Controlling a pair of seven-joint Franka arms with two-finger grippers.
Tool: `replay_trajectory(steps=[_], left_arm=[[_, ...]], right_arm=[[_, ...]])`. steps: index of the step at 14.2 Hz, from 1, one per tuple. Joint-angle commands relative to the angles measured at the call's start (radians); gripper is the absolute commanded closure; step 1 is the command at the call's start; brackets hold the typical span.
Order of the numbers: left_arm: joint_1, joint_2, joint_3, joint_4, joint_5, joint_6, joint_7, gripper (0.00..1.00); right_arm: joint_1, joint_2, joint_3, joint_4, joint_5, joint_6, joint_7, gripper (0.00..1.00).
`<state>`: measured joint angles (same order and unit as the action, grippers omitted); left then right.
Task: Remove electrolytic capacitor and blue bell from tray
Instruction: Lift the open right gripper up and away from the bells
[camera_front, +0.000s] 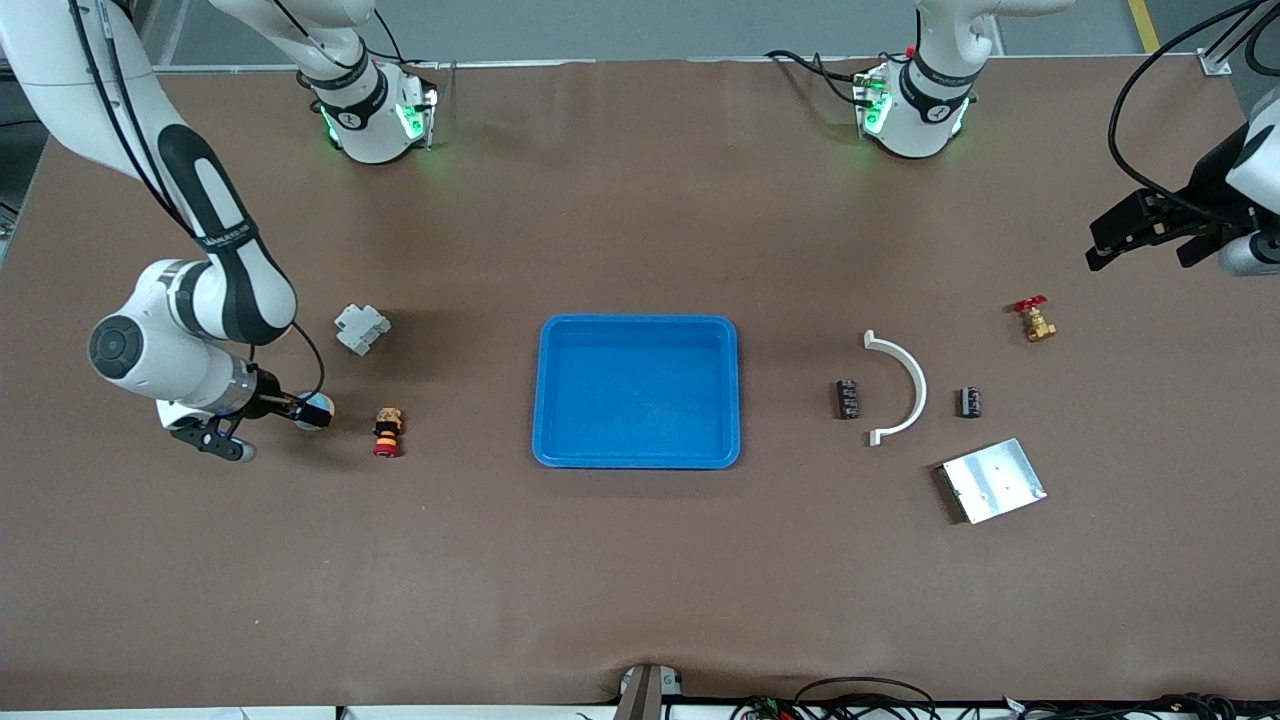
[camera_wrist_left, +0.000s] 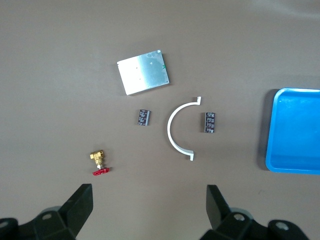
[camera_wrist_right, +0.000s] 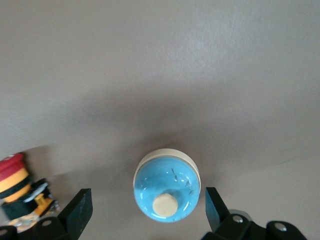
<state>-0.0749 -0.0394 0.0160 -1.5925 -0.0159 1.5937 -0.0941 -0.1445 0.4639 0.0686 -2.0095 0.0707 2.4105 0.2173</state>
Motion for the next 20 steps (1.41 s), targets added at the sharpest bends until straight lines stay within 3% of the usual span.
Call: replay_trajectory(steps=[1,5,9,14,16,20], left_arm=[[0.004,-0.010,-0.007,0.000,0.017,-0.001,0.010,0.00],[0.004,-0.010,-0.007,0.000,0.019,-0.001,0.007,0.00],[0.003,-0.010,-0.007,0.002,0.019,-0.001,0.005,0.00],[0.006,-0.008,-0.007,0.002,0.019,-0.001,0.014,0.00],[0.006,-0.008,-0.007,0.002,0.019,-0.001,0.014,0.00],[0.007,-0.007,-0.007,0.002,0.021,-0.001,0.014,0.00]], right_arm=[[-0.003,-0.033,0.004,0.041,-0.015,-0.077,-0.019,0.00],[-0.003,-0.042,0.004,0.155,-0.092,-0.229,-0.019,0.00],[0.008,-0.036,0.005,0.305,-0.106,-0.405,-0.021,0.00],[-0.004,-0.042,-0.006,0.374,-0.109,-0.435,-0.128,0.00],[-0.045,-0.041,-0.007,0.451,-0.109,-0.488,-0.235,0.00],[-0.058,-0.063,-0.009,0.543,-0.109,-0.590,-0.256,0.00]])
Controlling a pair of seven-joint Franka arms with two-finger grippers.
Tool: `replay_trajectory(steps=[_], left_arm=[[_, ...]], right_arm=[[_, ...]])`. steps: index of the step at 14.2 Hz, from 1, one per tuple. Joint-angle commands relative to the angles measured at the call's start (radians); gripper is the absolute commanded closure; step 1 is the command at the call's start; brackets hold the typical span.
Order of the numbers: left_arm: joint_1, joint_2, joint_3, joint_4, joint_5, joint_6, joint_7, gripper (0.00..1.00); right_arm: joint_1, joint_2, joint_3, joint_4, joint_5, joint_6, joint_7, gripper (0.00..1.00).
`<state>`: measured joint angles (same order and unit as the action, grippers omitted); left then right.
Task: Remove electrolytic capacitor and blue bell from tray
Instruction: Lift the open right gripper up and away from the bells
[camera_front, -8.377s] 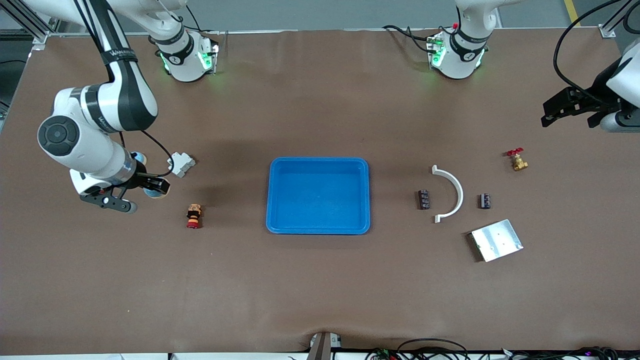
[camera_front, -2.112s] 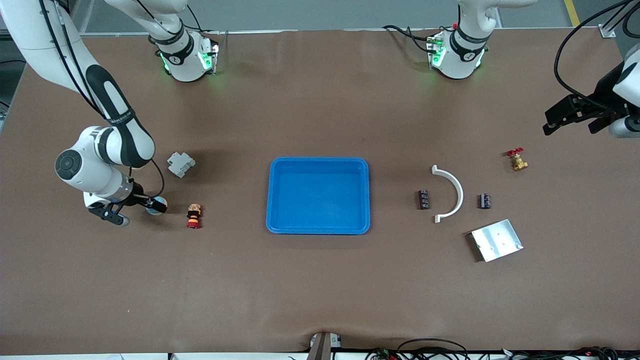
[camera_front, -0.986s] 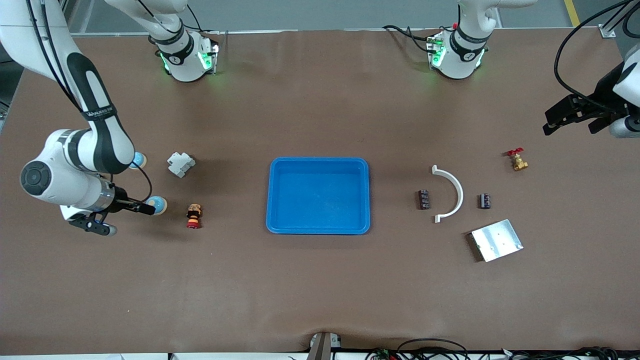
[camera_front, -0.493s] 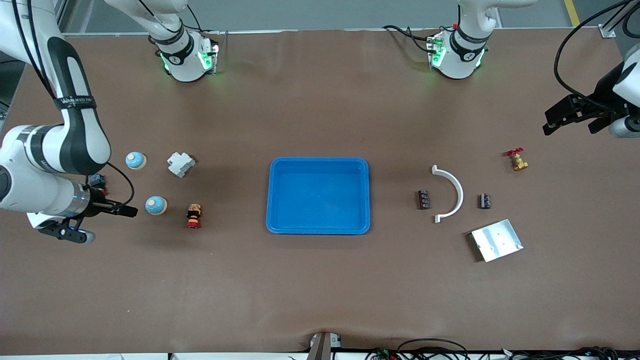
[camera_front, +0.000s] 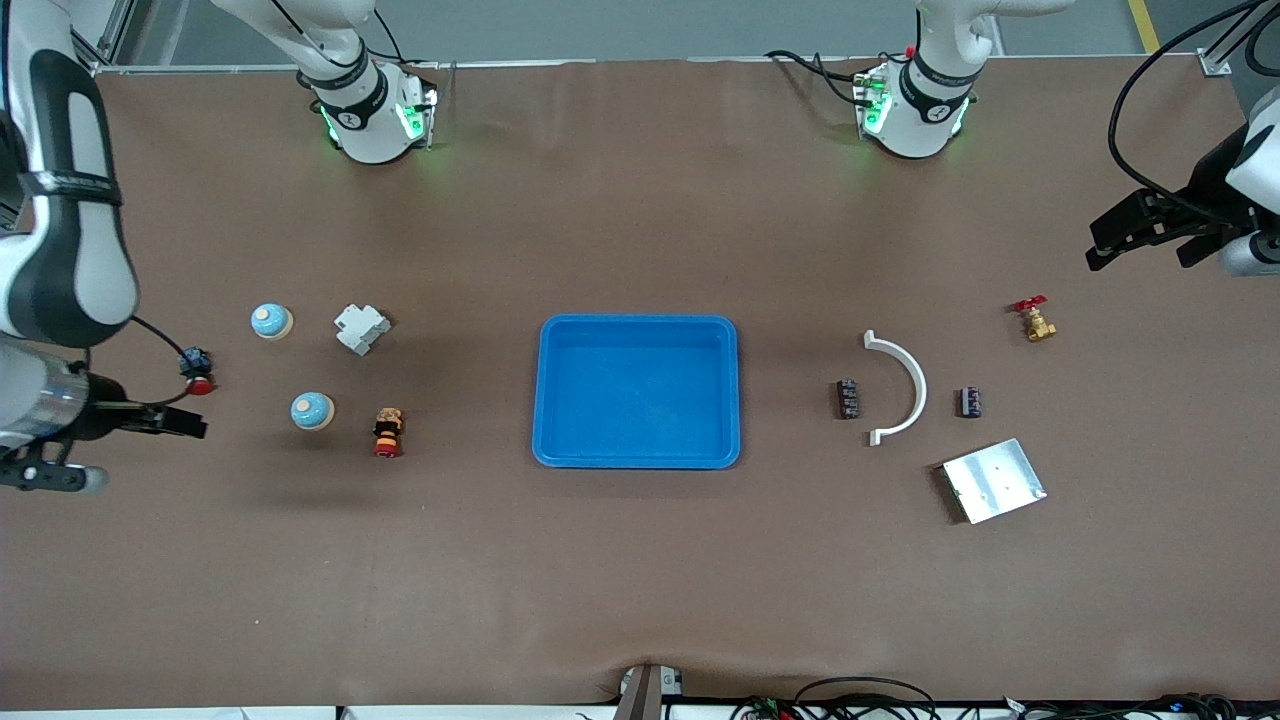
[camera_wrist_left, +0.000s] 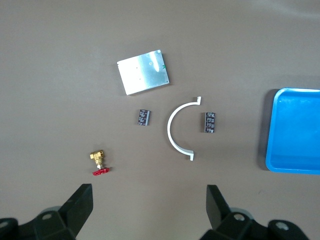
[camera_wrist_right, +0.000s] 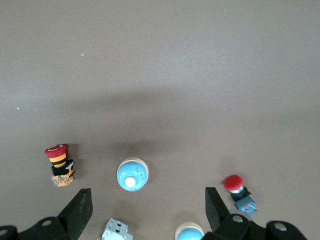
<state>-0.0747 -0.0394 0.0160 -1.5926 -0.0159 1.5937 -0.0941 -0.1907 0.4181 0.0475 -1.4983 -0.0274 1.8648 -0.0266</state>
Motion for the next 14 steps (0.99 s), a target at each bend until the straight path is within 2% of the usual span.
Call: replay_trajectory(steps=[1,12,14], left_arm=[[0.007,-0.007,-0.008,0.002,0.019,-0.001,0.014,0.00],[0.009,-0.007,-0.007,0.000,0.019,-0.001,0.014,0.00],[0.009,-0.007,-0.007,0.002,0.019,-0.001,0.016,0.00]], right_arm=[[-0.012,-0.041,0.014,0.033,-0.011,-0.045,-0.007,0.00],[-0.006,-0.257,0.021,0.018,0.014,-0.174,0.004,0.00],[-0.004,-0.298,0.021,-0.002,0.041,-0.188,0.010,0.00]])
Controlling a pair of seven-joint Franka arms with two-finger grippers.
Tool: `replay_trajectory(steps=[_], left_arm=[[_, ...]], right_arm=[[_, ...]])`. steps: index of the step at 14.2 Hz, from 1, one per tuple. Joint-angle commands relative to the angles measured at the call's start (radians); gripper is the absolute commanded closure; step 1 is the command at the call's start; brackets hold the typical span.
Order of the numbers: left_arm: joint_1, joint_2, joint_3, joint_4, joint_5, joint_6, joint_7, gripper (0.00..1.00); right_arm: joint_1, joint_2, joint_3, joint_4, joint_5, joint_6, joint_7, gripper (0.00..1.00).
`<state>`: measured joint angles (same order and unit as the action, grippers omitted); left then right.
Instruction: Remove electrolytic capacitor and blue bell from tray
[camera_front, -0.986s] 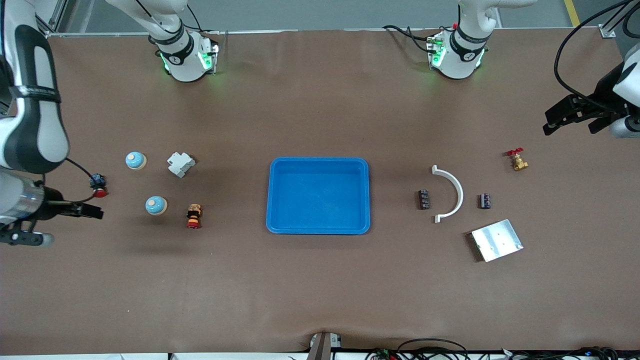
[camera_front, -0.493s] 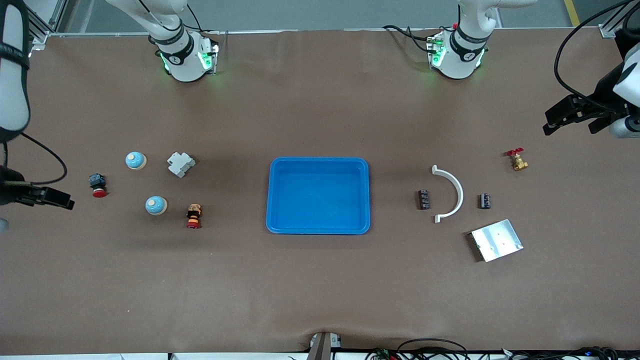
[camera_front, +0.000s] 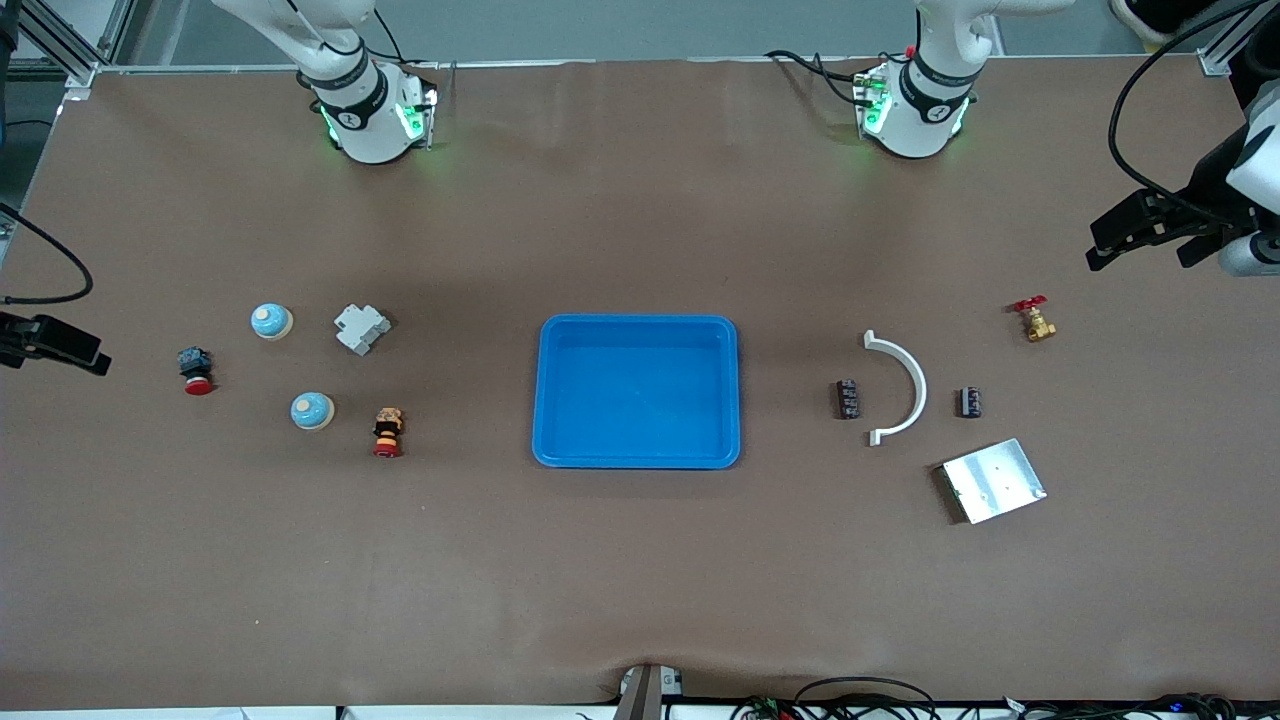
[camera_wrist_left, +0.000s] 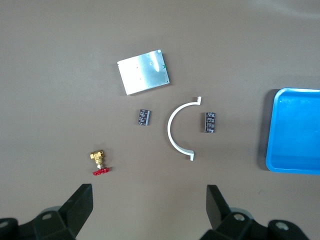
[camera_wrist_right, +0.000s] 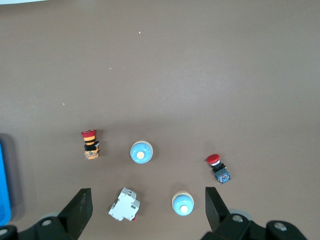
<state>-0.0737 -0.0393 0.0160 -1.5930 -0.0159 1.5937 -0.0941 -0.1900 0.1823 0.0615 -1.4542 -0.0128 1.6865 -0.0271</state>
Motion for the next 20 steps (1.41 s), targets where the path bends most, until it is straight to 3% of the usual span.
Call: replay_trajectory(steps=[1,5,11,20], left_arm=[[0.008,-0.007,-0.007,0.002,0.019,-0.001,0.016,0.00],[0.008,-0.007,-0.007,0.001,0.019,-0.001,0.017,0.00],[0.003,-0.008,-0.007,0.002,0.020,-0.001,0.007,0.00],[0.002,-0.008,-0.008,0.004,0.019,-0.001,0.011,0.00]], right_arm=[[-0.005,-0.087,0.009,-0.061,0.036,-0.019,0.010,0.00],[-0.005,-0.191,0.008,-0.164,0.096,-0.016,0.010,0.00],[0.053,-0.231,0.011,-0.173,0.088,-0.022,0.009,0.00],[0.055,-0.241,0.014,-0.172,0.062,-0.025,0.004,0.00]])
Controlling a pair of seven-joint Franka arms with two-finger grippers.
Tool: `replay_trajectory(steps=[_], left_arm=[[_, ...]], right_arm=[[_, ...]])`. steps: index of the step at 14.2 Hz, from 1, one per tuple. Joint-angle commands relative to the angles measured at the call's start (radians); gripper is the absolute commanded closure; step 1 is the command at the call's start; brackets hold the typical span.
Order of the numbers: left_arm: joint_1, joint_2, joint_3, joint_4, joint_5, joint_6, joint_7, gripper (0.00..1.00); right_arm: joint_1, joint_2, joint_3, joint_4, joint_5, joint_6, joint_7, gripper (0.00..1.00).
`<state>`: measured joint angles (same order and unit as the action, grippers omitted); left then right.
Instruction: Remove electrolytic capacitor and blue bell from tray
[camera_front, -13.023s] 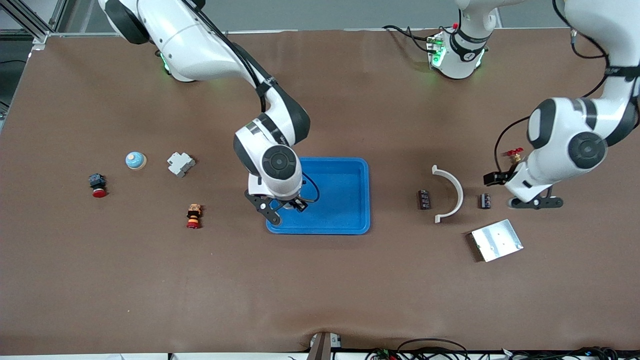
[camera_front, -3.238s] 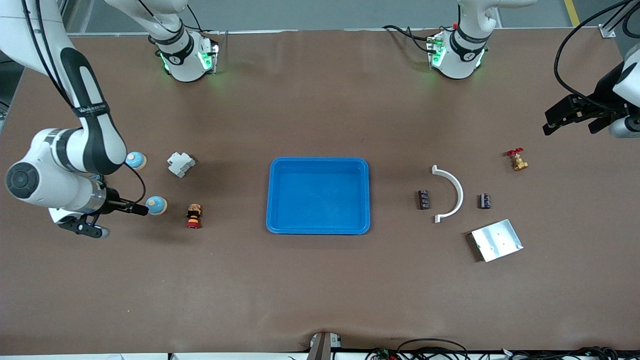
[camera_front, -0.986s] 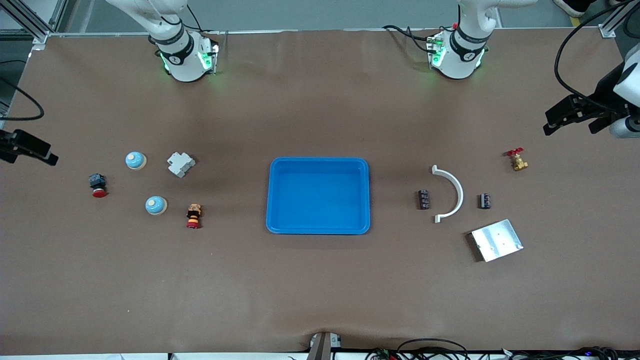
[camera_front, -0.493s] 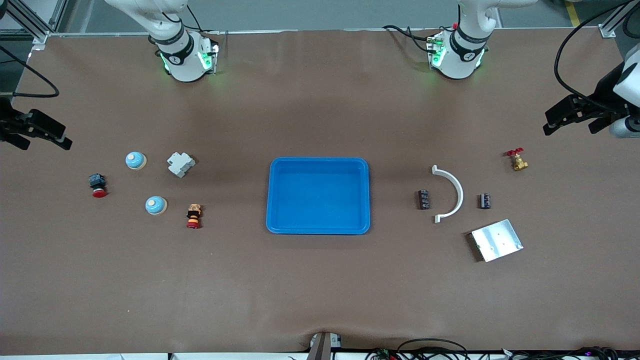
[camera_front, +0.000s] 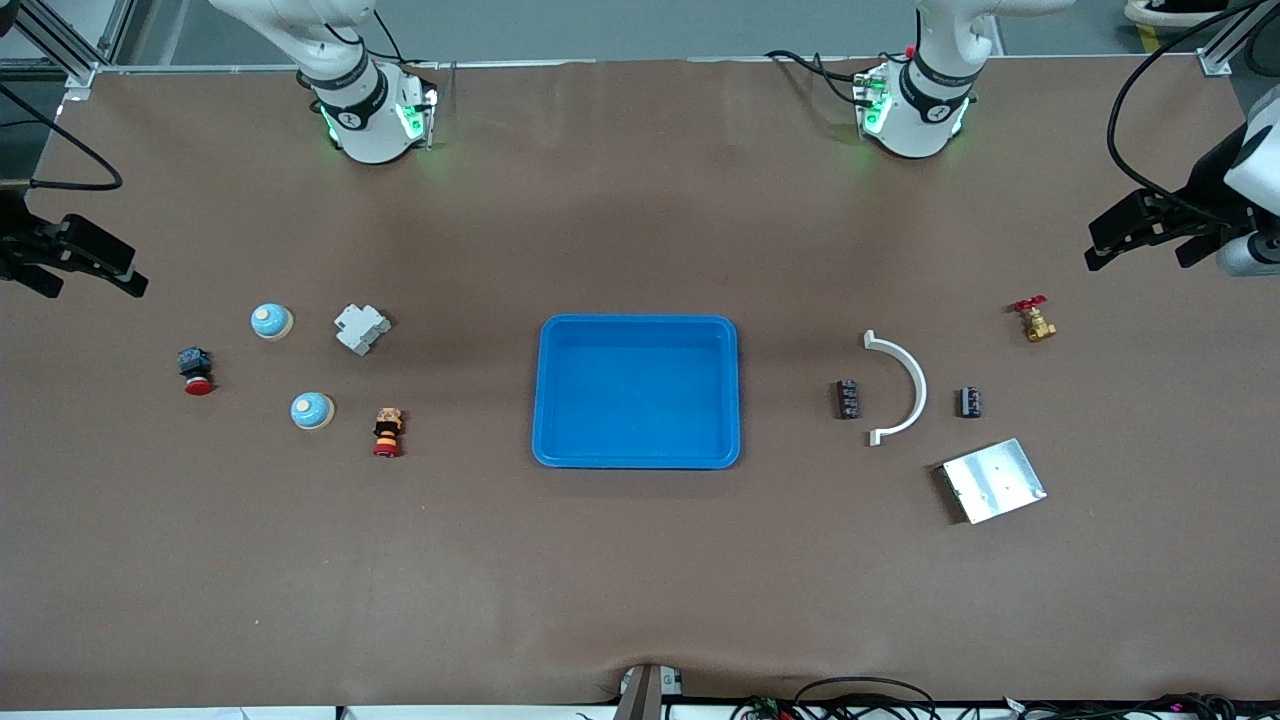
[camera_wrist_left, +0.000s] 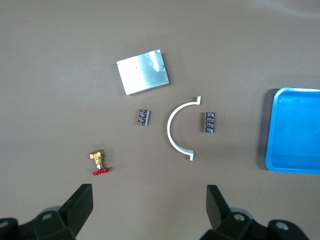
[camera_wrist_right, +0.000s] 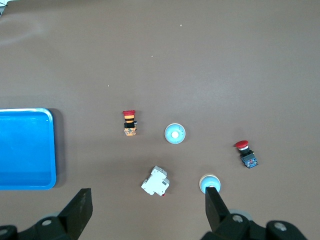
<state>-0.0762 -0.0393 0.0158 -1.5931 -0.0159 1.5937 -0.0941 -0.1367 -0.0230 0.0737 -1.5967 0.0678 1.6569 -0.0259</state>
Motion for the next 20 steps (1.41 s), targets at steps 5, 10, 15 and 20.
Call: replay_trajectory(steps=[5,10,15,20], left_arm=[[0.003,-0.008,-0.008,0.002,0.019,-0.001,0.005,0.00],[0.003,-0.008,-0.008,0.002,0.019,-0.001,0.005,0.00],[0.003,-0.008,-0.008,0.002,0.019,-0.001,0.005,0.00],[0.003,-0.008,-0.008,0.002,0.017,-0.001,0.005,0.00]], right_arm=[[0.016,-0.035,0.001,-0.005,-0.054,-0.109,0.104,0.00],[0.069,-0.037,0.003,-0.003,-0.082,-0.108,0.124,0.00],[0.088,-0.035,0.000,-0.002,-0.095,-0.100,0.129,0.00],[0.088,-0.037,0.000,-0.002,-0.092,-0.089,0.129,0.00]])
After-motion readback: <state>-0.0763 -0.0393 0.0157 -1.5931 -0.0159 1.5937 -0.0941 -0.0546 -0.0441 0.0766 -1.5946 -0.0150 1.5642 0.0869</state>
